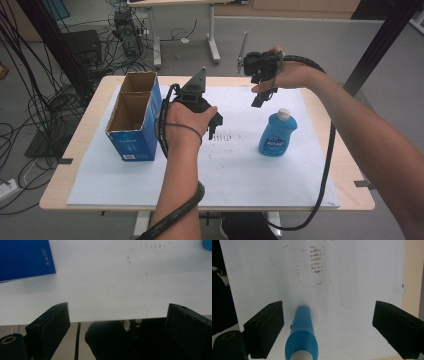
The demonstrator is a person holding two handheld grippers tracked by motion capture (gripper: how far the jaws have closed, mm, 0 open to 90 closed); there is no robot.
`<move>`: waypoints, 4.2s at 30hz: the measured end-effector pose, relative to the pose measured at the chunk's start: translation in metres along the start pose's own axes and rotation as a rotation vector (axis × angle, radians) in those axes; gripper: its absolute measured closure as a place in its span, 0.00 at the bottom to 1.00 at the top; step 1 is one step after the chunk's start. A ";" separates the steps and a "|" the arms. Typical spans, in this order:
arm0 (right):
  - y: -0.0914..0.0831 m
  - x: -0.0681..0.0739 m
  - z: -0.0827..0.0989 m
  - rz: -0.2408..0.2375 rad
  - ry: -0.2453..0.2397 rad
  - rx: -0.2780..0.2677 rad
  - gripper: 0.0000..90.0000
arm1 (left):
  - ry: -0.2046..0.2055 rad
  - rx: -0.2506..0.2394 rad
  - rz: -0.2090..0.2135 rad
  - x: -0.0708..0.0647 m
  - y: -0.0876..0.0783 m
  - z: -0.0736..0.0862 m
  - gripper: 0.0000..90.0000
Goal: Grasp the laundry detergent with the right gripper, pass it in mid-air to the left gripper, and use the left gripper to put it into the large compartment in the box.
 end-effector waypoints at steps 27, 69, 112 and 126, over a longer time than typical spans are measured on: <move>-0.013 0.003 0.027 0.002 0.016 -0.003 0.12 | 0.006 -0.010 -0.007 -0.005 -0.004 0.003 0.07; -0.026 0.019 0.138 0.002 0.121 -0.067 0.10 | 0.020 -0.016 -0.026 -0.005 -0.014 0.008 0.07; 0.054 0.038 0.170 -0.085 0.224 -0.317 0.05 | 0.033 -0.010 -0.029 0.000 -0.010 0.010 0.06; 0.078 0.042 0.172 -0.079 0.223 -0.393 0.05 | 0.042 -0.009 -0.039 -0.004 -0.011 0.008 0.06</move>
Point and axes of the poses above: each handheld gripper's, and its own axes: y roughly forward along the jaws, z roughly out of its underside, x roughly to its left, the point moved 7 cm from there along y, roughly forward along the jaws, and after that the axes turned 1 degree about -x, right-handed, at the moved point
